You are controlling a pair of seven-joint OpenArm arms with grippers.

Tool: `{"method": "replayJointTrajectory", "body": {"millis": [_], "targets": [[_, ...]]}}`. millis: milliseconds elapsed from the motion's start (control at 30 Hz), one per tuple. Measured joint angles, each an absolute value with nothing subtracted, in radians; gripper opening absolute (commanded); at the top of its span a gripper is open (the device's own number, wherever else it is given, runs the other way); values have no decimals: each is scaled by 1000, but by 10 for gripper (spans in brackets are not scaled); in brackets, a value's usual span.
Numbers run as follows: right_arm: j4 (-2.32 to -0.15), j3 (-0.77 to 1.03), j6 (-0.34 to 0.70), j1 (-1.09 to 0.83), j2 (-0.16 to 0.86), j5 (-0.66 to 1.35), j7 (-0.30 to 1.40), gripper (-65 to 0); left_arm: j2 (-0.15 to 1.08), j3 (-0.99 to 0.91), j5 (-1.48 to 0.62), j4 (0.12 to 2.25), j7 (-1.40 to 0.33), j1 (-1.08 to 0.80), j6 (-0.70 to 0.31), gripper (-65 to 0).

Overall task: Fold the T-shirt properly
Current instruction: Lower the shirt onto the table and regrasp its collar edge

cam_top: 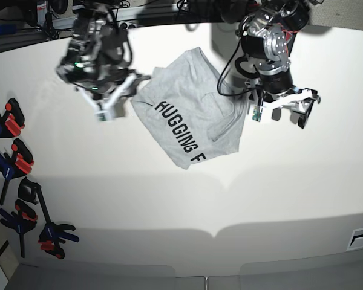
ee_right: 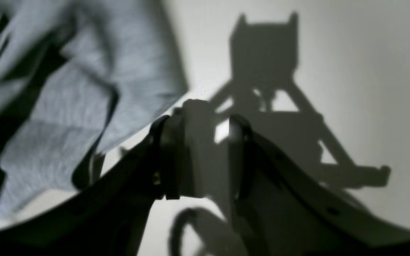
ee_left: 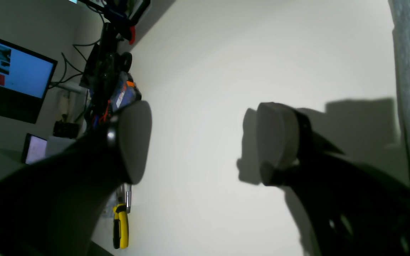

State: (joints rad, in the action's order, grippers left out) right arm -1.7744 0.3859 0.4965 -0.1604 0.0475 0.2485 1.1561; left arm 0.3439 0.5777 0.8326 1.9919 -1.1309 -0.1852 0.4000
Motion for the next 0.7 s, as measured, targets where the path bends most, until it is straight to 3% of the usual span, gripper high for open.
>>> {"method": "replayJointTrajectory", "body": {"millis": [167,367,500,700], "targets": [[-1775,454,540,-94,46,413,1156,-453,307,578,758,2077,-1032,-181,392,-222],[-1776,412,569,-38,30,566,1042,-453,258,577,444,2123,-968,-131,322,-222],[-1768,322,580,-24,-6,495,1002,-453,257,577,189,2121,-881,-112,228,-222],[-1598,190,584,-30,-22,321,986,-453,255,577,173,2059,-765,-107,184,-222]]}}
